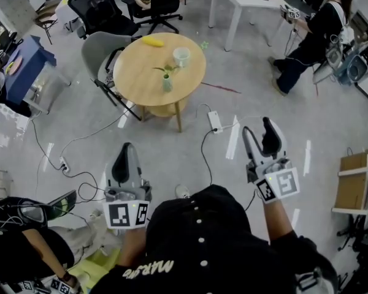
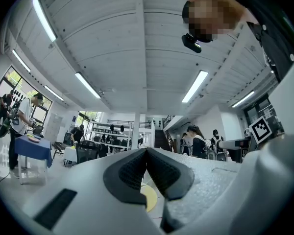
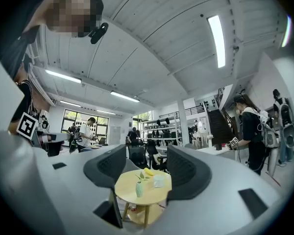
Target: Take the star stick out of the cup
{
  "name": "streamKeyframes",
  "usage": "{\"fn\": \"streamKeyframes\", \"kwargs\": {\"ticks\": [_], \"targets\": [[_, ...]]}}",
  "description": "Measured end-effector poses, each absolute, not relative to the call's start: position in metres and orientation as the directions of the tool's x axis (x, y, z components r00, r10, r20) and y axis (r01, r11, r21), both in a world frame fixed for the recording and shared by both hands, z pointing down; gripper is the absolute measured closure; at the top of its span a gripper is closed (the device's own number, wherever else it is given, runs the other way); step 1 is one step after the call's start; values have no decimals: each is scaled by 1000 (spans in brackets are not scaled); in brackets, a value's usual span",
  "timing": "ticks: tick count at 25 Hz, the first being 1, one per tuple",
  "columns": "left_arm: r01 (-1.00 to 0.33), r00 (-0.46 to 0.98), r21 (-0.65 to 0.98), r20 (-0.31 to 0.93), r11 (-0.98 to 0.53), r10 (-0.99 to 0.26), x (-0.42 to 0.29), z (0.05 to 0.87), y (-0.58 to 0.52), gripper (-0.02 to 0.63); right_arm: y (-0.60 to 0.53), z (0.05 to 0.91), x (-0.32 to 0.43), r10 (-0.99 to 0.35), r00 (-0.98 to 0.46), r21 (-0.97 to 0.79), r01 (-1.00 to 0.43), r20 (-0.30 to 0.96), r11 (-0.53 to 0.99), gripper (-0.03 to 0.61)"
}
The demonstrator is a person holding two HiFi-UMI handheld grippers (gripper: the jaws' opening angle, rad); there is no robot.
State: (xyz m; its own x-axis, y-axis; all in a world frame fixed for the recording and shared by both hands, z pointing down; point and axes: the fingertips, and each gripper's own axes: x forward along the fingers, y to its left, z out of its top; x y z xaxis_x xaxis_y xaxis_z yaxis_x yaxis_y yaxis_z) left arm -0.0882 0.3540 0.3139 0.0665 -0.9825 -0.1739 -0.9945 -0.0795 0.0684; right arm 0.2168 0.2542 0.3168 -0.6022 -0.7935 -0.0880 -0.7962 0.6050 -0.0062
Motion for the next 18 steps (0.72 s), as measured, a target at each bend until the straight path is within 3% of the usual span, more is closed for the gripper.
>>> {"fn": "streamKeyframes", "kwargs": {"ticks": [18], "targets": [[-995,69,62,-147,-79,-987,-108,330,276,611,175,333,208,-812,-579,-32,-813,-70,582,328]]}}
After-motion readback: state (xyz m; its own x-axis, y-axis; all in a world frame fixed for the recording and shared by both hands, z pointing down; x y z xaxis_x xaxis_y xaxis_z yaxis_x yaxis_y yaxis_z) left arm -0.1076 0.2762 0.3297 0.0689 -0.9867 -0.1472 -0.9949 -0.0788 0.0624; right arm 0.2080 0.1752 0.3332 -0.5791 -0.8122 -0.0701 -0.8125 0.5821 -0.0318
